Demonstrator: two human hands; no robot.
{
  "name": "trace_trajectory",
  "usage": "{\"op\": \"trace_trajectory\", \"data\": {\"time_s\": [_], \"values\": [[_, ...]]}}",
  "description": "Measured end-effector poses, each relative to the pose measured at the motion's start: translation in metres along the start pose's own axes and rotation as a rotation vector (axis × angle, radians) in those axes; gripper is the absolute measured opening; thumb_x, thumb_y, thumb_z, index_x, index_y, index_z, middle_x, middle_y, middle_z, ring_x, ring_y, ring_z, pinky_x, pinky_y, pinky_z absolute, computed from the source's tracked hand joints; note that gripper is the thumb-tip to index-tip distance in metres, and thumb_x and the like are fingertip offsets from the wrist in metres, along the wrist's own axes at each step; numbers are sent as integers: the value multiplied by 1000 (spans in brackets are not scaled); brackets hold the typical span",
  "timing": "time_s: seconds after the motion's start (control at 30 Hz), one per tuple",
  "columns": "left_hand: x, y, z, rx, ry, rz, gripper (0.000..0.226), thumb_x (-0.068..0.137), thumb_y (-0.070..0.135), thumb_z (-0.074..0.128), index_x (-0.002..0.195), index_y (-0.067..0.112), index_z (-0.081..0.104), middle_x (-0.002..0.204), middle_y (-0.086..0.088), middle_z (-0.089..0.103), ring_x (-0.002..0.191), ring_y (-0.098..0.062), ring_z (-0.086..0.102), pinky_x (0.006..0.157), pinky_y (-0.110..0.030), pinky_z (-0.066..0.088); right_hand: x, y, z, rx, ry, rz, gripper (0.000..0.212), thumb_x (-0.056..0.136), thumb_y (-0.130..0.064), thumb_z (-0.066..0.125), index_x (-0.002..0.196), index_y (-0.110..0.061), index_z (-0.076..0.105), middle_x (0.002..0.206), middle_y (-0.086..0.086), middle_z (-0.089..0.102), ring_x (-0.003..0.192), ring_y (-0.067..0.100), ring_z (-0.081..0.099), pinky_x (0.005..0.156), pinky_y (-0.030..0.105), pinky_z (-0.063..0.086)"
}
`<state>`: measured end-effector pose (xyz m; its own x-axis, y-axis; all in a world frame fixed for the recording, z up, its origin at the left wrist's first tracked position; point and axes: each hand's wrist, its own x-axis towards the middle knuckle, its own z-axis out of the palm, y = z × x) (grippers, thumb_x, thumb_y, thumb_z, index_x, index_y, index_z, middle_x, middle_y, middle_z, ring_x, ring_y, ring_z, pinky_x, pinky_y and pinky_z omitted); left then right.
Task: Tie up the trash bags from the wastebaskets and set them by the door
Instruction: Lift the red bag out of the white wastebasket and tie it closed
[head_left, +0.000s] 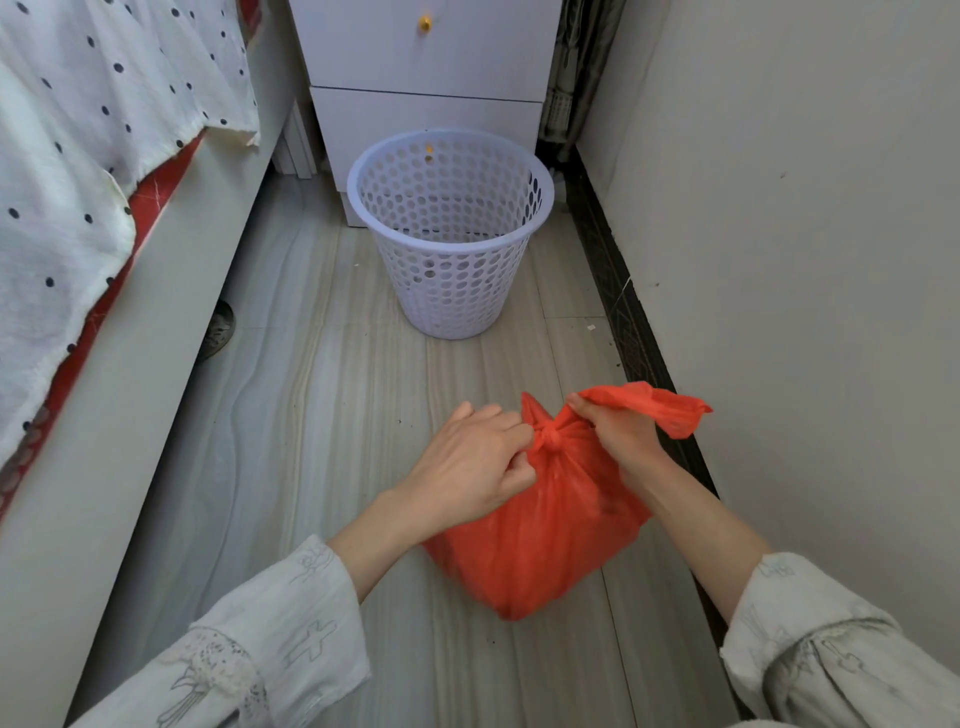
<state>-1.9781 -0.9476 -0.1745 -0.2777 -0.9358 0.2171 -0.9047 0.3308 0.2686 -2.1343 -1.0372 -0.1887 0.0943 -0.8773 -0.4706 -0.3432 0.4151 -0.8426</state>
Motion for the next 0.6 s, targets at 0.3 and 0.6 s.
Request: {"op": "trace_trajectory", "data": {"time_s": [0.3,0.6], "values": [[-1,1,-4,-129,-116,-83,26,74,38,24,74,19,42,80,-3,54,83,-23,50,76,-33,34,11,-8,-18,-90,74,14,31,73,-42,70,86,-14,68,98,8,68,97,26,62,97,39,44],[-32,-15,-36,-512,-384,-503,35,86,37,44,93,6,59,84,-2,51,84,-20,51,80,-26,37,-49,-52,-14,-306,-239,128,26,87,-33,58,99,-12,67,96,1,62,93,14,57,98,30,39]]}}
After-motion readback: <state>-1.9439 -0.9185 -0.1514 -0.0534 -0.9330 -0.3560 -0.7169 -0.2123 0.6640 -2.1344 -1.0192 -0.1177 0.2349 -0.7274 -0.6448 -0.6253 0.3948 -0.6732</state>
